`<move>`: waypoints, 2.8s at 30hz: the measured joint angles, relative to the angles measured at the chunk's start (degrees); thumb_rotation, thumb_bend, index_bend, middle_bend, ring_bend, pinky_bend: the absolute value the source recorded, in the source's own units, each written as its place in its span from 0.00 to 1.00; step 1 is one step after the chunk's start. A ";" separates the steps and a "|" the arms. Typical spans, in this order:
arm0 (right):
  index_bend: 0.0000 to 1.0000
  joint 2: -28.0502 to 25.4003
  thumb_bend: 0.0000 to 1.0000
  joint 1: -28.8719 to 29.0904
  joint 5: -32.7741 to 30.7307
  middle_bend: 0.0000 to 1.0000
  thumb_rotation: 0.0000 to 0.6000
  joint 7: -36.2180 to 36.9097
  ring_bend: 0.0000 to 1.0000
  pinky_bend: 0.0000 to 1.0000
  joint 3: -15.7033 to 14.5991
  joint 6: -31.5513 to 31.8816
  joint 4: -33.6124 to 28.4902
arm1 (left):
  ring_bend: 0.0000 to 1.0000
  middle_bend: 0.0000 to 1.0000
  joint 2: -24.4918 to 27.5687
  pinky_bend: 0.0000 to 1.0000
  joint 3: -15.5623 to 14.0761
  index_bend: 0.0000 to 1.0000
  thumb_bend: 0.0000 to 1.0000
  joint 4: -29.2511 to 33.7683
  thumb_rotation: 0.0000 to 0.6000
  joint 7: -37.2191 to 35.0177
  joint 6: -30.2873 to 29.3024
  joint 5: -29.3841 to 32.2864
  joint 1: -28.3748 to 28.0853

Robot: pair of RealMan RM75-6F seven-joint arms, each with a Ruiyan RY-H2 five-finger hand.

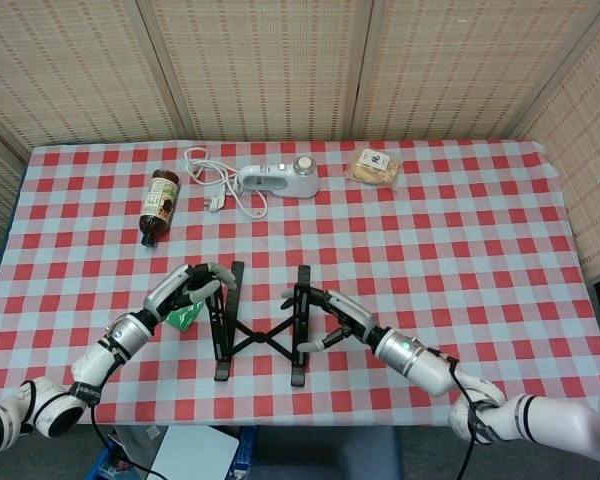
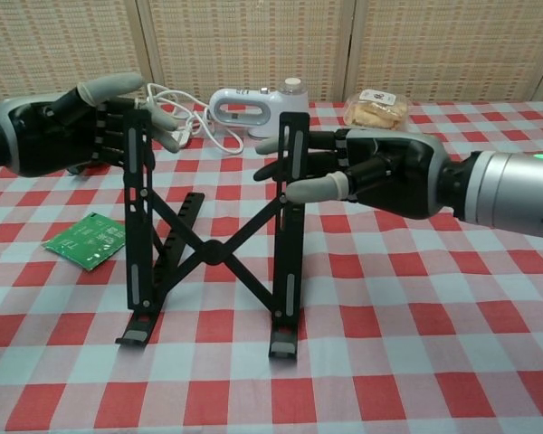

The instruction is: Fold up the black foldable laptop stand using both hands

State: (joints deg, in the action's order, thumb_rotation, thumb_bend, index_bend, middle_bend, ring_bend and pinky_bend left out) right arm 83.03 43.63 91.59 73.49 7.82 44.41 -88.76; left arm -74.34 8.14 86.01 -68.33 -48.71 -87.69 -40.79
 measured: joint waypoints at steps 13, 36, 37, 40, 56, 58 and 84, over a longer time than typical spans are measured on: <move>0.20 -5.14 0.00 0.22 4.85 0.27 1.00 -2.48 0.07 0.07 -5.16 6.55 -7.62 | 0.47 0.41 9.61 0.57 -8.44 0.38 0.24 8.34 0.51 -4.23 -11.98 -13.09 2.97; 0.20 -0.55 0.00 0.47 2.55 0.27 1.00 -7.07 0.07 0.07 -10.23 7.35 -7.91 | 0.47 0.41 11.17 0.57 -14.14 0.38 0.24 11.63 0.51 -0.18 -16.65 -15.66 2.57; 0.20 -0.23 0.00 0.34 2.39 0.27 1.00 -6.98 0.07 0.07 -10.48 7.41 -7.71 | 0.47 0.41 11.17 0.57 -14.25 0.38 0.24 11.67 0.50 -0.13 -16.64 -15.61 2.45; 0.20 0.32 0.01 0.17 2.07 0.27 1.00 -6.21 0.07 0.07 -10.96 7.35 -7.38 | 0.47 0.41 11.16 0.57 -14.48 0.38 0.24 11.89 0.50 0.00 -16.63 -15.40 2.15; 0.20 2.17 0.05 -0.06 1.43 0.27 1.00 3.40 0.07 0.07 -13.49 6.33 -6.20 | 0.47 0.41 10.74 0.57 -14.95 0.38 0.24 12.43 0.55 1.50 -16.23 -14.06 1.10; 0.20 2.16 0.06 -0.16 1.45 0.27 1.00 4.61 0.07 0.07 -13.69 6.50 -6.21 | 0.47 0.41 10.65 0.57 -14.97 0.38 0.24 12.46 0.55 1.68 -16.24 -13.97 1.01; 0.20 -6.83 0.10 0.43 3.70 0.27 1.00 3.56 0.07 0.09 -12.31 11.08 -11.77 | 0.34 0.35 8.46 0.54 -15.43 0.32 0.24 8.98 0.99 11.94 -17.10 -15.06 1.41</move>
State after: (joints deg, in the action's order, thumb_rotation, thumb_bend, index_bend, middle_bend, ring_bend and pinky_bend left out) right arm 76.20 44.06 95.29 77.05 -4.49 55.49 -100.53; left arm -65.89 -7.29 94.99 -56.39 -65.81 -102.75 -39.38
